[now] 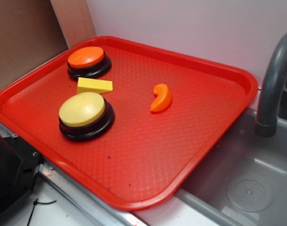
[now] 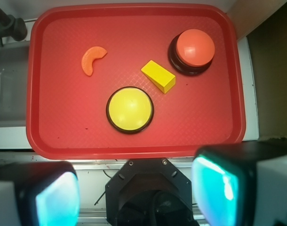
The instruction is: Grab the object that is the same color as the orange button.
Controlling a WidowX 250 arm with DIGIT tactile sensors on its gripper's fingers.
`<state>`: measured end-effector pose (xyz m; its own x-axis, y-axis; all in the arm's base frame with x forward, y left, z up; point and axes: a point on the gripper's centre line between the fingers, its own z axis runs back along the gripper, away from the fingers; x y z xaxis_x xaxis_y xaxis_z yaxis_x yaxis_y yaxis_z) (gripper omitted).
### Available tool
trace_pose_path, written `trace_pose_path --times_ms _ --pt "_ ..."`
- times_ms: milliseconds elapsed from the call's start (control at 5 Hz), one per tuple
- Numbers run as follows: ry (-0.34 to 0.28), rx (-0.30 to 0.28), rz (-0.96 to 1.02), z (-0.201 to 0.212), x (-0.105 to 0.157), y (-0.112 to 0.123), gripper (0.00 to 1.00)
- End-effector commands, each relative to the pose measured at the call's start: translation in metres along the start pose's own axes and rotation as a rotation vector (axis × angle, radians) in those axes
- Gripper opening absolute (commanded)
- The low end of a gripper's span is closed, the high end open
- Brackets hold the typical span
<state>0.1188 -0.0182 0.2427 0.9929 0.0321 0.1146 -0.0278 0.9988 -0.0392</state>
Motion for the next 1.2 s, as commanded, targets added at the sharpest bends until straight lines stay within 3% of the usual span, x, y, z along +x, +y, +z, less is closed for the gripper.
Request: trace_pose_path --times_ms 0,400,800,1000 --pt "0.000 0.000 0.000 0.000 0.000 0.000 1.00" --pt "-0.061 0.057 0.037 -0.033 0.031 -0.021 1.00" --pt "-0.065 0.030 0.148 -0.098 0.079 -0.047 1.00" --pt "-0.109 0.001 0.221 -0.126 0.101 -0.052 1.00"
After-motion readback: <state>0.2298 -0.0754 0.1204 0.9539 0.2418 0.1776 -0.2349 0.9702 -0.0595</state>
